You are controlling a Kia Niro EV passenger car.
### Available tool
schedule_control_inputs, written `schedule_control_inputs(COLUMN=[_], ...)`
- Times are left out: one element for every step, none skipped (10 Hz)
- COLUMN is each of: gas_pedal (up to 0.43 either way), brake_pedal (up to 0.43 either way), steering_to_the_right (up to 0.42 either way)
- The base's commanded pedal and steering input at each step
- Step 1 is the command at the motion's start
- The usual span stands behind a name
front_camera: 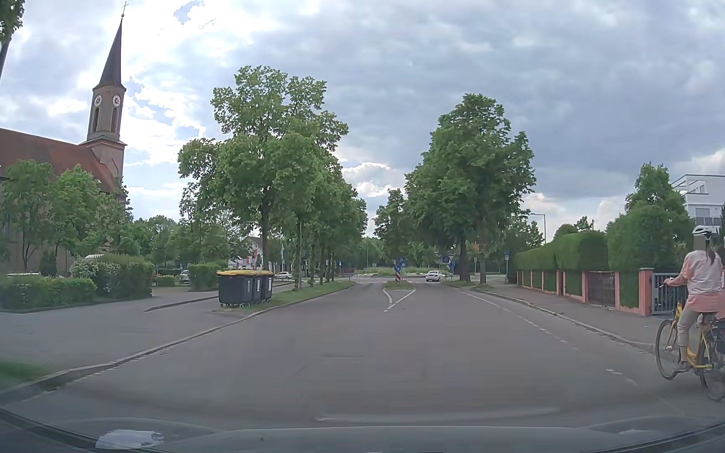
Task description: Follow the waypoints while adhering to traffic rules and regulations
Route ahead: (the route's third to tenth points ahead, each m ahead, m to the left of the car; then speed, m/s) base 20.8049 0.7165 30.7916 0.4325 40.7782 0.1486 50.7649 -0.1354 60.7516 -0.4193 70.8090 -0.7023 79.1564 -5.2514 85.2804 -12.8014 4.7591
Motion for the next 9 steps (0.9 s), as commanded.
schedule_control_inputs(gas_pedal=[0.138,0.138,0.138,0.138,0.138,0.13,0.13,0.118,0.11], brake_pedal=[0.018,0.024,0.018,0.018,0.018,0.018,0.018,0.018,0.018], steering_to_the_right=[-0.003,-0.003,-0.002,-0.001,0.005,0.014,0.028,0.039,0.047])
